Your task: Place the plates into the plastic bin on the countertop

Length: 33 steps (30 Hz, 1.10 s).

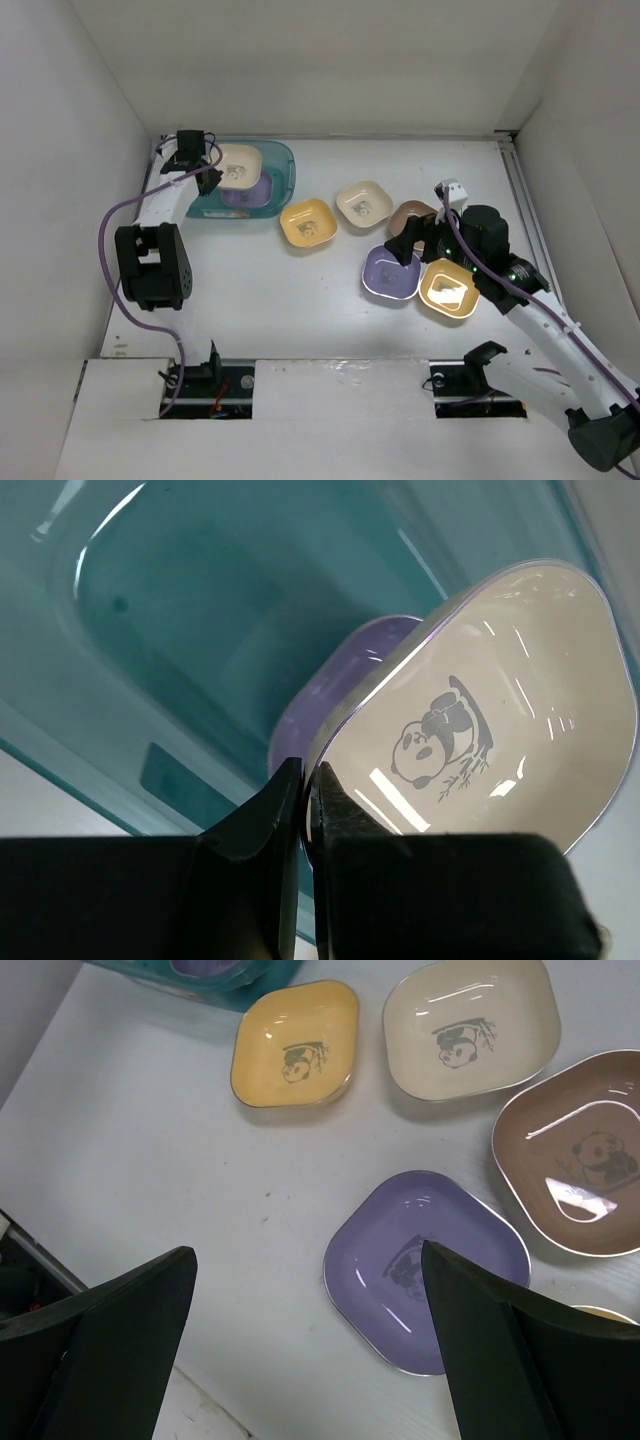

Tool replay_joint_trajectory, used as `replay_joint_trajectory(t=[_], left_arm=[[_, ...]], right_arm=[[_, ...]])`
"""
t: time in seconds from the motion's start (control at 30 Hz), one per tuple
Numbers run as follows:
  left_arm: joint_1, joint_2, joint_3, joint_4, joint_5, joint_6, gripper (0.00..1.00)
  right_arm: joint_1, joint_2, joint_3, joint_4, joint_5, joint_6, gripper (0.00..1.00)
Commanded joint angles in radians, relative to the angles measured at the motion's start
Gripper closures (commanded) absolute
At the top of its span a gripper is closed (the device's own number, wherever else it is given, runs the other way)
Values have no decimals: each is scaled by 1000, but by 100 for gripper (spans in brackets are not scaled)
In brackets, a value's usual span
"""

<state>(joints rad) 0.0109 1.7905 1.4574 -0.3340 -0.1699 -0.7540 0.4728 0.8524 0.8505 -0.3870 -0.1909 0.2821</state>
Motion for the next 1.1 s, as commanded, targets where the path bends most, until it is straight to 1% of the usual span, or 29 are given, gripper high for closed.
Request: replay_joint_trajectory(t=[0.0, 0.1, 0.13, 0.17, 0.2, 0.33, 0.37, 0.47, 0.5, 0.6, 0.63, 0.7, 0.73, 0.77, 0.83, 0.87, 0.9, 0.93, 1.0, 1.07], left_arm=[[38, 15, 43, 4, 88, 30, 100], [38, 15, 29, 41, 145, 39, 99], [38, 0, 20, 50, 158, 39, 94], [38, -9, 5, 59, 171, 39, 86], [29, -10, 4, 72, 171, 53, 61], [-3, -63, -5, 72, 150, 53, 20], [-3, -92, -14, 72, 141, 53, 1], [-58, -152, -55, 84, 130, 53, 0], [-109, -189, -69, 84, 92, 53, 0], [-216, -223, -112, 46, -17, 38, 0], [-288, -223, -138, 33, -45, 22, 0], [-363, -223, -172, -3, -83, -31, 0], [-431, -223, -207, -25, -141, -66, 0], [-459, -223, -230, -39, -155, -100, 0], [-495, -232, -285, -28, -169, -189, 0], [-517, -232, -349, -8, -169, -209, 0], [-526, -232, -380, 50, -158, -222, 0], [-526, -232, -405, 65, -158, -254, 0], [-535, -211, -430, 93, -158, -254, 0], [-535, -172, -439, 93, -180, -284, 4]], right_arm=[[7, -3, 2, 77, -18, 8, 0], [7, -13, 2, 68, 5, 8, 0], [7, -13, 2, 68, 5, 8, 0], [7, -22, 2, 59, 5, -1, 0], [7, -23, 2, 59, 5, -1, 0], [7, -23, 2, 59, 17, -1, 0], [7, -23, 2, 59, 18, -1, 0], [7, -32, 2, 59, 36, -1, 0], [7, -32, 2, 59, 45, -1, 0], [7, -32, -7, 59, 54, -1, 0], [7, -32, -7, 59, 65, -1, 0], [-2, -23, -7, 68, 65, -1, 0], [-2, -23, -7, 68, 65, -1, 0], [-2, -23, -7, 68, 65, -1, 0], [-2, -23, -16, 68, 65, -1, 0], [-2, -23, -16, 68, 55, -1, 0], [-2, -23, -16, 79, 36, -1, 0], [-2, -23, -25, 79, 36, -1, 0], [-2, -23, -25, 79, 27, -1, 0], [-2, -23, -36, 79, 27, -1, 0]])
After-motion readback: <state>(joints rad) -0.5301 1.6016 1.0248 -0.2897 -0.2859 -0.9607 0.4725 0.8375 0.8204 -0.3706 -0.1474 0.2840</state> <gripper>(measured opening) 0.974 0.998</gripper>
